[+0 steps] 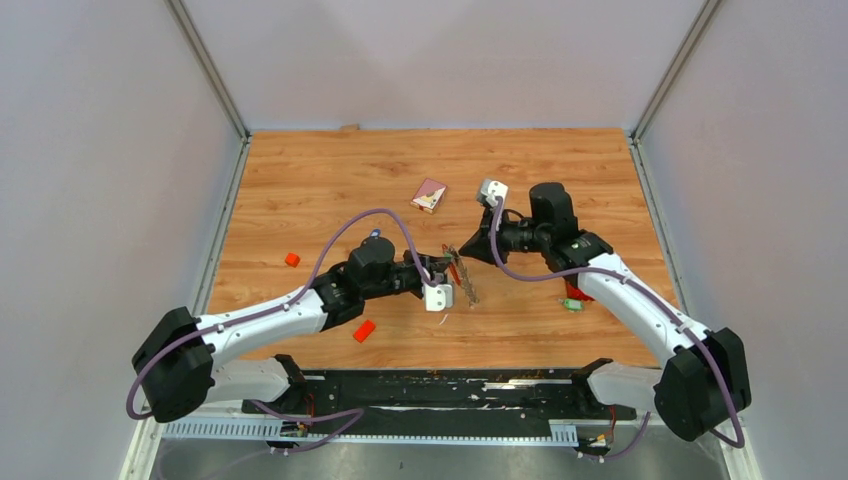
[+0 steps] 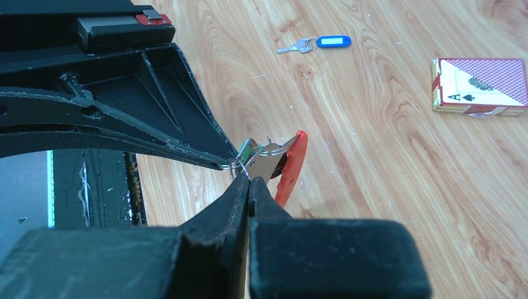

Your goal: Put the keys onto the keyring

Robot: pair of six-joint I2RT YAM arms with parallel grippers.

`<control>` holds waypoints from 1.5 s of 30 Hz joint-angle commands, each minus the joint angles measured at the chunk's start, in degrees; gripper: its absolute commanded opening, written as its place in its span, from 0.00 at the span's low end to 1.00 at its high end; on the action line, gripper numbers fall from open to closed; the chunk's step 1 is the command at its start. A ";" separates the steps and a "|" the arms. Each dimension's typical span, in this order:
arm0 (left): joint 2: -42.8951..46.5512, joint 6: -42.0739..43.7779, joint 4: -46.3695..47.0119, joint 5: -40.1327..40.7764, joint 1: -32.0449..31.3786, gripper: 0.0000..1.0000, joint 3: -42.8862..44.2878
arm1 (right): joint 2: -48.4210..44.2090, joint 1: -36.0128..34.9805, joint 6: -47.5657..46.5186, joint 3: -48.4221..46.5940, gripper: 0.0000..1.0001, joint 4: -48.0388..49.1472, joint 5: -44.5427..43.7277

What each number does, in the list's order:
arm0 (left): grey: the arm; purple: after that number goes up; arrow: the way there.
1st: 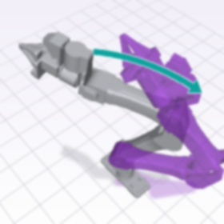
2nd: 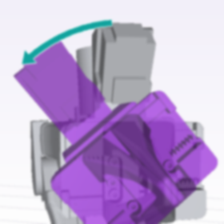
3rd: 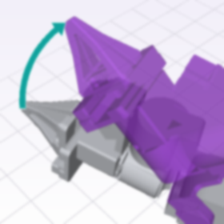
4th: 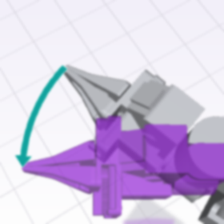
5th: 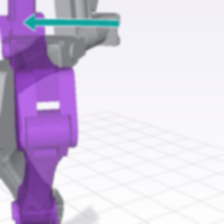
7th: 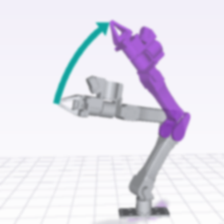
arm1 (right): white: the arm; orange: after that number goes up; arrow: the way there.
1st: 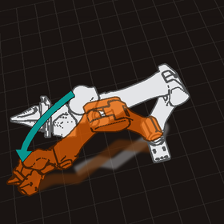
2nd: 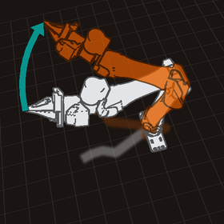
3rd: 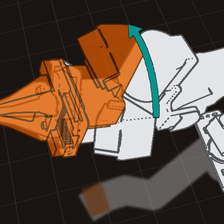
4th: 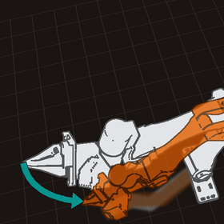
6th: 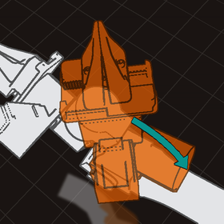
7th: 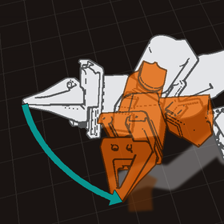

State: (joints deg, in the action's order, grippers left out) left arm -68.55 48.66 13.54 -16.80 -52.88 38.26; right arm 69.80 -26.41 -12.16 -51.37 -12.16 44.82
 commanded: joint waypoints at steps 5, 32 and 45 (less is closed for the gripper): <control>0.35 -2.72 -3.60 -1.02 -0.38 0.07 0.95 | -4.54 0.71 -3.80 -0.18 0.00 7.42 -0.67; 4.36 -5.85 -7.08 -2.30 2.71 0.42 3.38 | -7.35 0.68 -12.73 1.63 0.00 6.08 1.00; 3.15 -5.07 -11.46 -4.56 4.44 0.41 9.79 | -6.88 0.68 -21.36 1.69 0.00 1.04 10.67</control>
State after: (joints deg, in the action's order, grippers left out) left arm -65.36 43.53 4.29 -18.06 -48.66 42.85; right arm 63.86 -26.04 -27.88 -49.54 -10.07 49.04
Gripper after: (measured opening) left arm 0.413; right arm 0.011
